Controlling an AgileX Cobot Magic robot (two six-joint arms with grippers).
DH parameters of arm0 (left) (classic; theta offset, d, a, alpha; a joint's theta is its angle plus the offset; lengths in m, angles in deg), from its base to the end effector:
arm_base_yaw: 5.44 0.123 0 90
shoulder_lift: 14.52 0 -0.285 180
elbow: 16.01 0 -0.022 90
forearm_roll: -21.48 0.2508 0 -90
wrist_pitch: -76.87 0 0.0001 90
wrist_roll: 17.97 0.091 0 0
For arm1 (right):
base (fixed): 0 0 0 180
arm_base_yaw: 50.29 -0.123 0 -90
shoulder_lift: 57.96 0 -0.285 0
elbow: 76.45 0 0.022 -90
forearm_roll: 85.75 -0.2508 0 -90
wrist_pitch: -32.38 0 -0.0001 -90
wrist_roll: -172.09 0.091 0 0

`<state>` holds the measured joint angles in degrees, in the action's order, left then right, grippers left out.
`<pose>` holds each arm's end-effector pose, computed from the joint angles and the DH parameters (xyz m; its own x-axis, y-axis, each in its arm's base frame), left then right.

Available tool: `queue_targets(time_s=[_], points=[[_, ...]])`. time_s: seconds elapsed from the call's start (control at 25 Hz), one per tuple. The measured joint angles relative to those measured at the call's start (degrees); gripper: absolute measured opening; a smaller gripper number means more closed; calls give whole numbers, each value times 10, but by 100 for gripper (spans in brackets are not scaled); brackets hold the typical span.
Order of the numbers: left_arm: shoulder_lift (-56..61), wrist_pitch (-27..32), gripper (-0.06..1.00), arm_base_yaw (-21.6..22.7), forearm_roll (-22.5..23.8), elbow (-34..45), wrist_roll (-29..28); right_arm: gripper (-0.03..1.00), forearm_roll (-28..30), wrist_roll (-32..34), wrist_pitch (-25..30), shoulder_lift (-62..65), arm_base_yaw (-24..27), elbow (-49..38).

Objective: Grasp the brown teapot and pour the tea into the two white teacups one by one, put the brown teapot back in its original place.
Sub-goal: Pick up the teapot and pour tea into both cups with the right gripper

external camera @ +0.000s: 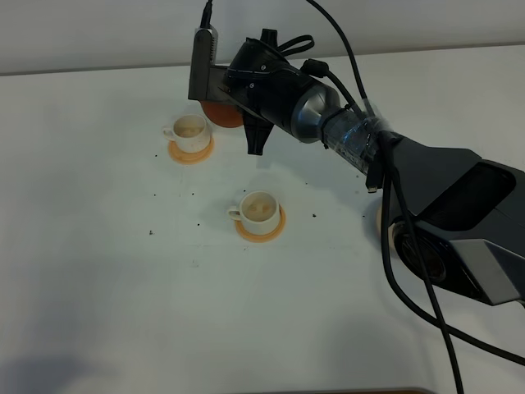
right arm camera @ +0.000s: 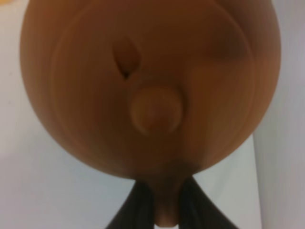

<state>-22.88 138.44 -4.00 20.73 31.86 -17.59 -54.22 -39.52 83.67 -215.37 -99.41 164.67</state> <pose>-0.0052 -0.0012 0.2796 -0.4662 -0.0113 -0.8846 -0.0148 0.9999 -0.0050 0.3977 0.4026 0.1604 0.1032 -0.9890 -0.1060 -0.7373 -0.0045 -0.6756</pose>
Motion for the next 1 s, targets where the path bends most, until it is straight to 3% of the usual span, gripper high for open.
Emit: queue_targets(time_s=[1.0], points=[[0, 0, 25, 0, 0, 0, 0, 9, 78, -21, -59, -18, -2, 0]])
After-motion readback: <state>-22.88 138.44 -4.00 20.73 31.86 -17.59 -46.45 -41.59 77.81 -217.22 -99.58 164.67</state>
